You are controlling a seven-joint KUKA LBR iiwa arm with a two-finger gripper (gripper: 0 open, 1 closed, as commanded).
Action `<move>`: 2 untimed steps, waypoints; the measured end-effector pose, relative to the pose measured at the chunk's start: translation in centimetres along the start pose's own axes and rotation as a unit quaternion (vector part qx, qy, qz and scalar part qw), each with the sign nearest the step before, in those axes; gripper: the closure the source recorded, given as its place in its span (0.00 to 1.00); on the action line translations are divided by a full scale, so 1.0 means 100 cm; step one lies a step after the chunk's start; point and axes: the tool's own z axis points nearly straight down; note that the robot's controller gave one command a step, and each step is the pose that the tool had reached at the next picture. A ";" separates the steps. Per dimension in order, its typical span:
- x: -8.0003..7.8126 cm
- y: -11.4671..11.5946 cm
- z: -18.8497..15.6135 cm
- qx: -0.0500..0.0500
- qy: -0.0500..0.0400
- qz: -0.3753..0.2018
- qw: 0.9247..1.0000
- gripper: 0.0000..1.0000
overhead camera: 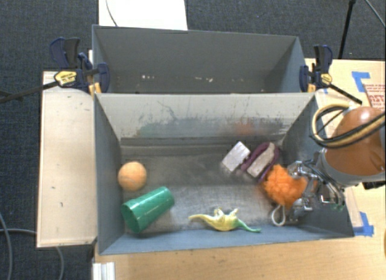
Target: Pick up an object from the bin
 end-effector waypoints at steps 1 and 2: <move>-0.005 0.002 -0.004 0.000 -0.002 0.143 0.990 1.00; -0.005 0.002 -0.004 0.000 -0.002 0.142 0.990 1.00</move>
Offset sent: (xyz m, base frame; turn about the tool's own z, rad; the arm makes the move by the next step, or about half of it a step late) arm 0.0000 0.0000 0.0000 0.0000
